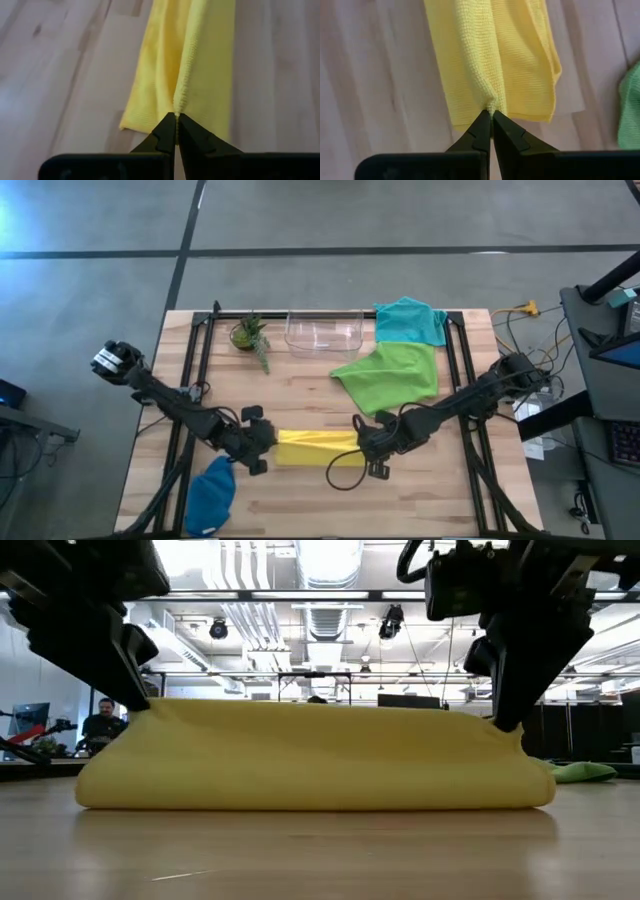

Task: Fold microfiber towels
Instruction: Fold the yellow towel

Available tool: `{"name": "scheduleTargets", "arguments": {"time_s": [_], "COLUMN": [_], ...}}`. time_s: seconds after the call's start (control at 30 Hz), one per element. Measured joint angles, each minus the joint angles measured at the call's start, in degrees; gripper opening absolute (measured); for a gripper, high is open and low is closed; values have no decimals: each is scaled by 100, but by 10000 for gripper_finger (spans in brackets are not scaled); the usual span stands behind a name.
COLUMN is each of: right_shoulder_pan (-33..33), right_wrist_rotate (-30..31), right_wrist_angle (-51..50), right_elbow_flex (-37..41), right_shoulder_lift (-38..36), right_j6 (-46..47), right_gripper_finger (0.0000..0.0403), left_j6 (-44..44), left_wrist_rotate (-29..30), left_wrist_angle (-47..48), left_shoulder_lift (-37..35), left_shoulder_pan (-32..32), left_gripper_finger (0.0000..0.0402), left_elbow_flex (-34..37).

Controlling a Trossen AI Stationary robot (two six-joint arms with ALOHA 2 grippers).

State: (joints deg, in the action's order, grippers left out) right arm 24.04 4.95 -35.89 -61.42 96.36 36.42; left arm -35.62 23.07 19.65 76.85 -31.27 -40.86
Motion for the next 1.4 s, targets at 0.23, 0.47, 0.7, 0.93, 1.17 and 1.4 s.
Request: {"name": "scheduleTargets", "arguments": {"time_s": [0.23, 0.47, 0.7, 0.93, 1.17, 1.4], "right_shoulder_pan": [-182, -464, -731, -862, -689, -382], "right_wrist_rotate": [107, 129, 122, 217, 566, 366], "right_wrist_angle": [8, 14, 3, -395, 281, 2467], "right_elbow_flex": [100, 182, 296, 346, 500, 1067], "right_shoulder_lift": [0, 2, 2, -112, -685, -808], "right_j6": [3, 2, 238, 362, -102, -734], "right_gripper_finger": [9, 9, 14, 74, 148, 191], "left_j6": [2, 7, 167, 365, 452, 468], "left_wrist_rotate": [-2, -4, 101, 435, 444, -177], "left_wrist_angle": [37, 32, 33, 76, -295, -1410], "left_shoulder_lift": [195, 448, 592, 377, 156, 311], "left_shoulder_pan": [178, 291, 447, 545, 582, 590], "left_gripper_finger": [0, 0, 2, 78, 174, 195], "left_elbow_flex": [7, 9, 13, 13, -12, -7]}}
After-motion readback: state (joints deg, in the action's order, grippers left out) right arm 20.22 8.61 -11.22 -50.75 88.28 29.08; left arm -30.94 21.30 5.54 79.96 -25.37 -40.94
